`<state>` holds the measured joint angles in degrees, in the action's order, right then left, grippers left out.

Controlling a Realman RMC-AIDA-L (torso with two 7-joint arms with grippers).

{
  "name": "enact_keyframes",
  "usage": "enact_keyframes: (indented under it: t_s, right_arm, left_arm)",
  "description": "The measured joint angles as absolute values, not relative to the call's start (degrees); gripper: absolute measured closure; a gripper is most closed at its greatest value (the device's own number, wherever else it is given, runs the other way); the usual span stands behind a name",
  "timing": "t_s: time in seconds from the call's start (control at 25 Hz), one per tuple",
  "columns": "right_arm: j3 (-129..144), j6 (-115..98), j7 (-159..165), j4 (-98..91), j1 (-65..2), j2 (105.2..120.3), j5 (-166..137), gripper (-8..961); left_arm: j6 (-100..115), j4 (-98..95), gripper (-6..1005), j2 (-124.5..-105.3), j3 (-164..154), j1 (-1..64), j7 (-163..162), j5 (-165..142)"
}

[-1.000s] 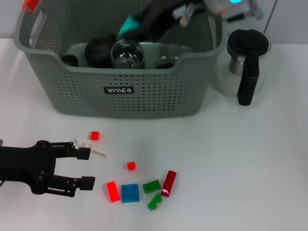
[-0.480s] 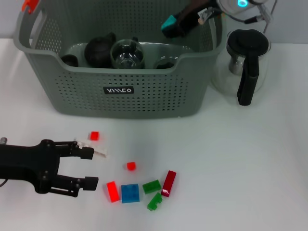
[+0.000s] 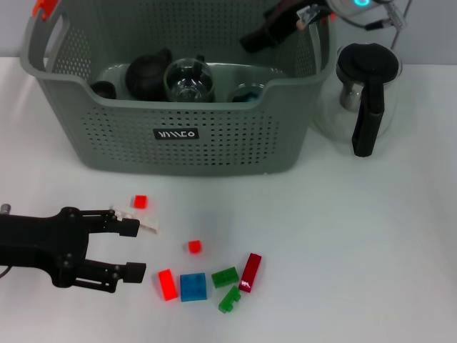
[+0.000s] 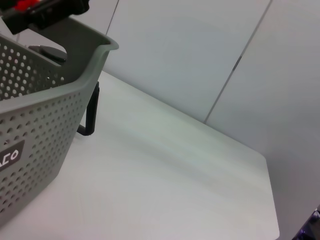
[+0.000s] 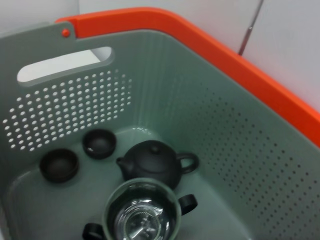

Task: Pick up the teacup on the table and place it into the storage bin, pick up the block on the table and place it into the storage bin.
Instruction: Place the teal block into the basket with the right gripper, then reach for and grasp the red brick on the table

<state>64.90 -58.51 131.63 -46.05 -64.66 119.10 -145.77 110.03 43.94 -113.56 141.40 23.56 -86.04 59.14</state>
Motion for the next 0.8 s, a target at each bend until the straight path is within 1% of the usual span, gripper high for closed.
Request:
enact_keyframes:
  t_s: [0.2,0.32,0.52,0.6,0.8]
  right_arm:
    - [64.1,-60.8,131.7,-51.4,-62.9,119.37,-145.3,288]
    - [63.7,-66.7,131.7,-59.0,-60.0,119.90,-143.4,69]
    - [63.6,-82.2,131.7,-70.5,-55.3,119.60,-137.1,8]
    - [63.6,-87.9,131.9,-73.1,-53.9,119.49,-135.4,8]
    - [65.7,-96.8,132.0,-73.9,-51.9,119.87,-135.2,8]
  left_arm:
    - [110.3,43.9,121,-113.55,141.4,23.6,-86.0,59.1]
    - [110.7,43.9,121,-113.42,141.4,23.8,-86.1,58.8]
    - [111.2,43.9,121,-113.17,141.3,24.0,-86.1,57.1]
    - [111.3,43.9,121,-113.17,141.3,24.0,-86.1,56.7]
    - [110.9,43.8,121,-113.18,141.2,24.0,-86.1,56.4]
